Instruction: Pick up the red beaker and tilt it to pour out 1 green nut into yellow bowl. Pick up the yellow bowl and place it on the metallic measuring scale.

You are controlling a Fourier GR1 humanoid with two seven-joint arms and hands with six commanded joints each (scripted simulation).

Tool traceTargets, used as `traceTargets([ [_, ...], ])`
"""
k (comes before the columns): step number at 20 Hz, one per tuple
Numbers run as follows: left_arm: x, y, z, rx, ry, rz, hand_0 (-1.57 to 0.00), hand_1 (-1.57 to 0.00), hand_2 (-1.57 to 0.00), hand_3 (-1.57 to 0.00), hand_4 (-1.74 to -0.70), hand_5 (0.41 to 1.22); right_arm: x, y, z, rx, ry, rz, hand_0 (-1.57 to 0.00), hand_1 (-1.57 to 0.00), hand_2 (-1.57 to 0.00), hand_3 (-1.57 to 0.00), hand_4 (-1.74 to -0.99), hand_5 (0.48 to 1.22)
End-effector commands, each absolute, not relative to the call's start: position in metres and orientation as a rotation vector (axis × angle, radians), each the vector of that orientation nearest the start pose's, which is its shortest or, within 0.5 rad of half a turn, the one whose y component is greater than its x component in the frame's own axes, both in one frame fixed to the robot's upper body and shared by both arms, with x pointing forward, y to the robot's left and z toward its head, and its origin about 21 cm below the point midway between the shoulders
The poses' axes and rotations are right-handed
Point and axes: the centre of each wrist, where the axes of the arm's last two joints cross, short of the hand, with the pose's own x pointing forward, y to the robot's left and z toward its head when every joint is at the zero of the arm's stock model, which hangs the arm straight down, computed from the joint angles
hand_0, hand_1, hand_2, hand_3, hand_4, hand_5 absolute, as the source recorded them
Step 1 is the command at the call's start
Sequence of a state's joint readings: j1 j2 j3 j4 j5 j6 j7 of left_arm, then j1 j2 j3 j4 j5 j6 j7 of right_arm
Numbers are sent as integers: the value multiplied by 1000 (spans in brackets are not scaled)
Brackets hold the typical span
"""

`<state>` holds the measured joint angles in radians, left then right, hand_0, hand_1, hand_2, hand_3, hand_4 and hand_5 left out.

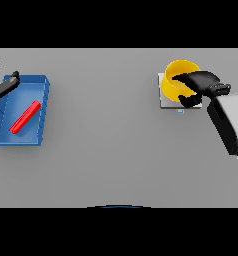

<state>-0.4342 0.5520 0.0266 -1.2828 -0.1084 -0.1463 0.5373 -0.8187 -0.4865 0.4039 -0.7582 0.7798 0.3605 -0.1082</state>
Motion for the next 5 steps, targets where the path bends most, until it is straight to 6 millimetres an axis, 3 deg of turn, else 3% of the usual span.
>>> traceTargets([
  [1, 349, 342, 118, 547, -1095, -422, 1, 1, 1, 1, -836, 753, 423, -258, 85, -664, -1024, 1609, -158, -155, -122, -105, -1422, 811],
  [5, 346, 345, 117, 549, -1105, -433, 1, 1, 1, 1, -833, 760, 424, -261, 84, -658, -996, 1616, -64, -63, -50, -42, -1390, 779],
])
